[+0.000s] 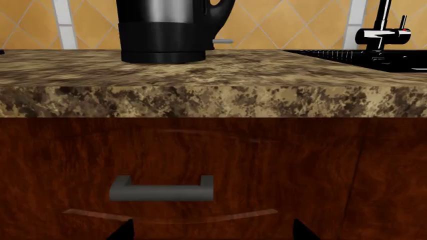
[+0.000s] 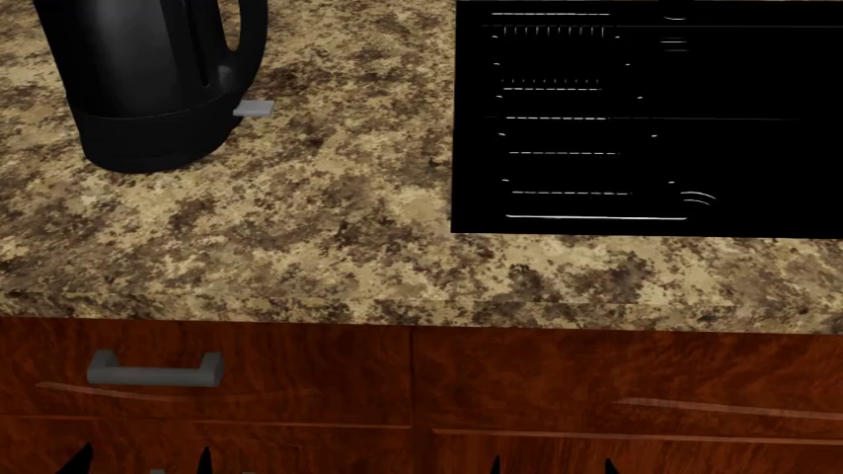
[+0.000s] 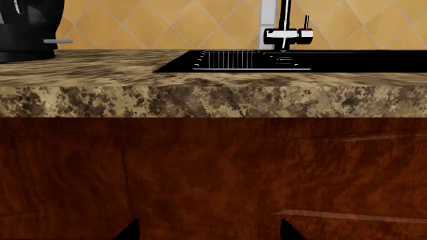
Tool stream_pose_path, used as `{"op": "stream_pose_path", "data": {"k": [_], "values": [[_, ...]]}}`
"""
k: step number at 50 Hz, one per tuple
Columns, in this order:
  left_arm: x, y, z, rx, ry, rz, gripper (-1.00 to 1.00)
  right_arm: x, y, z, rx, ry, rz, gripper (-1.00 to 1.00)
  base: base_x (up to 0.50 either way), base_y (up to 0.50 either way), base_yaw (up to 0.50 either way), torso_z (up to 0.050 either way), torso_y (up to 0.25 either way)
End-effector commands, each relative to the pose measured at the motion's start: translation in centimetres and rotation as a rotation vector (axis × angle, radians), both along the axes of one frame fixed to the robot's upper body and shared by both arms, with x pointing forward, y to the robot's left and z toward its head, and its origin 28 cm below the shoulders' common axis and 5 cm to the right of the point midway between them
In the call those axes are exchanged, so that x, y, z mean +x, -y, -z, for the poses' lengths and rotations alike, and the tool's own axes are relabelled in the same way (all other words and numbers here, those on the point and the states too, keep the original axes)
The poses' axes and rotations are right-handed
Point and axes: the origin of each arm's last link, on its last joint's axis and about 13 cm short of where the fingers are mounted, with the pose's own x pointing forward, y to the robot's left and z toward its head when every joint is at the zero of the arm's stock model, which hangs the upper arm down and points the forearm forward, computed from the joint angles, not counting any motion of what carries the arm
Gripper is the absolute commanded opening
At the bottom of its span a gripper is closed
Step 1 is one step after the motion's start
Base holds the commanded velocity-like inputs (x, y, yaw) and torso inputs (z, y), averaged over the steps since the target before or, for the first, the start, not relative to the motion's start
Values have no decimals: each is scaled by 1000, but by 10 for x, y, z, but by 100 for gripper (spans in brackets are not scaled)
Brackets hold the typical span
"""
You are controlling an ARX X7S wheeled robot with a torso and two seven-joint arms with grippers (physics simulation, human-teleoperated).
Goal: Press down the lever to turn on the electric kettle.
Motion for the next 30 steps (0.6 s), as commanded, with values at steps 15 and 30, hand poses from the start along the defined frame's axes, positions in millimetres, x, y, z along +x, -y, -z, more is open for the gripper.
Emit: {"op": "stream_pose_path", "data": {"k": [15, 30], "values": [[-18, -1, -13, 38, 128, 10, 100, 3, -9, -12, -45, 41, -33, 100, 0, 0, 0, 0, 0], [-43, -32, -96, 59, 342, -110, 100, -9, -3, -101, -153, 207, -8, 100, 0, 0, 0, 0, 0]]}}
